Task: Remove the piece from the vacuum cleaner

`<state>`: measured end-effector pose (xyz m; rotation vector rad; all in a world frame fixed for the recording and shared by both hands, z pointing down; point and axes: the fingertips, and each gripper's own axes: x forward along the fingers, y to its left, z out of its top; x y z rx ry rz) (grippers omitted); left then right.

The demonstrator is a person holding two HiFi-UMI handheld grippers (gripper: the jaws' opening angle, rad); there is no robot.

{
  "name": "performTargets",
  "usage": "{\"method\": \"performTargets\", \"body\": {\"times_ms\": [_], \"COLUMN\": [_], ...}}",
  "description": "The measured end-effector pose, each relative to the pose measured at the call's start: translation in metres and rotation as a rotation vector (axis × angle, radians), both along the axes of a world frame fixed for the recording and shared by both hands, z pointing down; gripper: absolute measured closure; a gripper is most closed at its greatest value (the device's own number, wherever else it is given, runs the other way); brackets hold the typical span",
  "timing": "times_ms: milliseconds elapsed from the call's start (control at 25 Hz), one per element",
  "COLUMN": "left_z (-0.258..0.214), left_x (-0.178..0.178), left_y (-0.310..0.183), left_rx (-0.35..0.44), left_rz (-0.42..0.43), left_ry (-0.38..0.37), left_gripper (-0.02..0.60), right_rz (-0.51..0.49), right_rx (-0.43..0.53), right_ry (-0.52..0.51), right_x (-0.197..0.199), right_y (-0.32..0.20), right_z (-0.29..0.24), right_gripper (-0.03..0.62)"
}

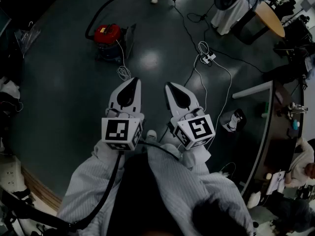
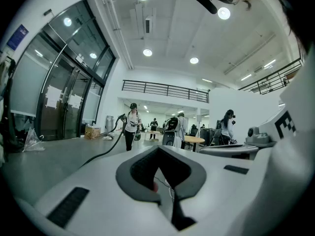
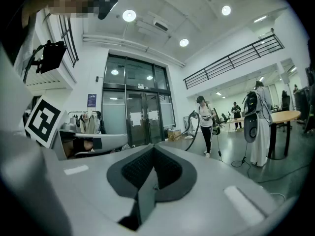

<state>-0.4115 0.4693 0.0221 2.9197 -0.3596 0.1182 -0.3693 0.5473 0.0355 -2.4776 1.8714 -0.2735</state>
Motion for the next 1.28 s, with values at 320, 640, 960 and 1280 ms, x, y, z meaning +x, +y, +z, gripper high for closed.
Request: {"method": "performTargets", "body": {"times_ms": [320,640,960,1280], "left_z": [0.0,0.008,0.043,0.064], "left_x": [0.006,0.03,0.085,0.196], "left_y": [0.002,0.001,-0.013,-0.104], "left_rx": [0.021,0.021,-0.009,-0.008], "left_rz": [-0.026,-0.06,-0.081,-0.118], "left_ry": [-0.004,-0.015,-0.088,-0.099], "left_gripper": [0.577,0.577,0.577,0.577], "right_rz": [-0.015,-0.046,-0.077,-0.136], "right_rx": [0.025,0.045,0.0,0.004], "right_ry": [-0.019,-0.03,-0.089,-0.089], "right_x": [0.007,0.028,0.082,0.194], "right_y": [0.003,0.002,-0.011,-0.112], "right_z": [-0.003,0.0,0.031,0.052], "right_gripper": [0.594,0.592,0.592,0.592]}}
